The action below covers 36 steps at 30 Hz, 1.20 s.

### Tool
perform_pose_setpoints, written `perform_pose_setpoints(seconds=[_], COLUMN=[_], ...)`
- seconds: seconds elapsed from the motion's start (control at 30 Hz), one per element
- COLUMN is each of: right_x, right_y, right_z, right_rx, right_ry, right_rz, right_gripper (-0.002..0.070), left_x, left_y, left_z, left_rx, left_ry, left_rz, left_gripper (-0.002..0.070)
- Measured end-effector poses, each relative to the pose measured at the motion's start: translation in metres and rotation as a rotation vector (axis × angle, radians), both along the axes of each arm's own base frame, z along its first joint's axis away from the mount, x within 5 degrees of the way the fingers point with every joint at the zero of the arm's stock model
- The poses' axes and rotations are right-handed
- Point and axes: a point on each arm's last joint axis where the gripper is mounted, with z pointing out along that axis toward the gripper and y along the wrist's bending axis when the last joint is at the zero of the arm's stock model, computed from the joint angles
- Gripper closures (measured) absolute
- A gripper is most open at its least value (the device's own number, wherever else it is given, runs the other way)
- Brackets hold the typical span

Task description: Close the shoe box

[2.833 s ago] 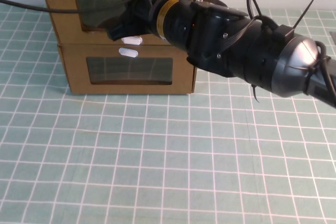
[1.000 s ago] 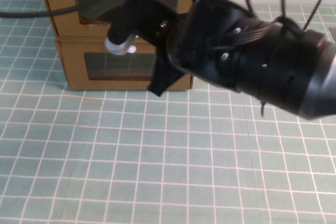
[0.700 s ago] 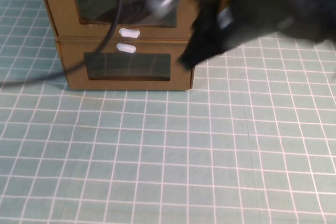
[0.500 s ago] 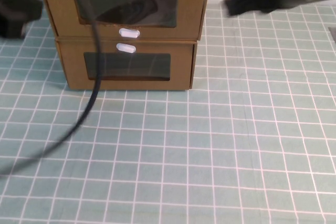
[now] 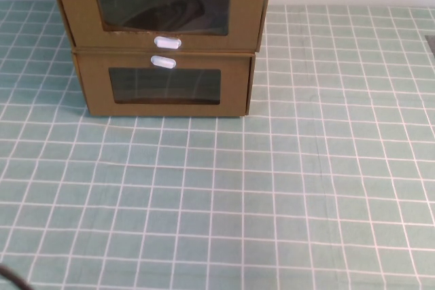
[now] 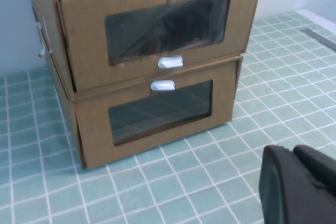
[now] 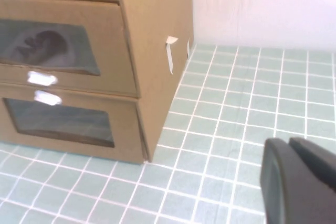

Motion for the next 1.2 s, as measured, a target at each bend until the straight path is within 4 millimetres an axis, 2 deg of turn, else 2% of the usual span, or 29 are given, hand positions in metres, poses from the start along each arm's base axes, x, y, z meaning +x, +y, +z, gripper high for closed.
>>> perform_pose_setpoints(seconds=[0.13,0.23,0.37,0.47,0.57,0.7,1.2], right_x=[-0.045,-0.073,-0.104,-0.12,-0.13,-0.14,-0.144], right_y=[-0.014,-0.023,-0.032,-0.037,-0.041,-0.044,-0.041], right_z=[-0.016,-0.036,-0.069,-0.094,-0.112,-0.123,-0.125], right_rx=[0.03,0.034,0.036,0.018,0.009,0.004,0.062], right_ry=[-0.065,-0.101,-0.122,-0.11,-0.098,-0.09,-0.054], right_rz=[-0.002,-0.003,-0.002,-0.005,-0.004,-0.003,0.022], right_gripper=[0.069,0.069,0.069,0.069,0.069,0.069,0.069], left_x=[-0.014,-0.019,-0.014,-0.009,-0.007,-0.007,-0.007], left_y=[0.003,0.005,0.007,0.008,0.008,0.008,0.008], left_z=[-0.02,-0.037,-0.063,-0.082,-0.096,-0.099,-0.1], left_rx=[-0.04,-0.078,-0.107,-0.112,-0.107,-0.108,-0.108], left_ry=[-0.015,-0.026,0.0,0.036,0.066,0.071,0.072], left_rz=[0.014,0.039,0.08,0.103,0.112,0.117,0.119], left_gripper=[0.068,0.068,0.068,0.068,0.068,0.068,0.068])
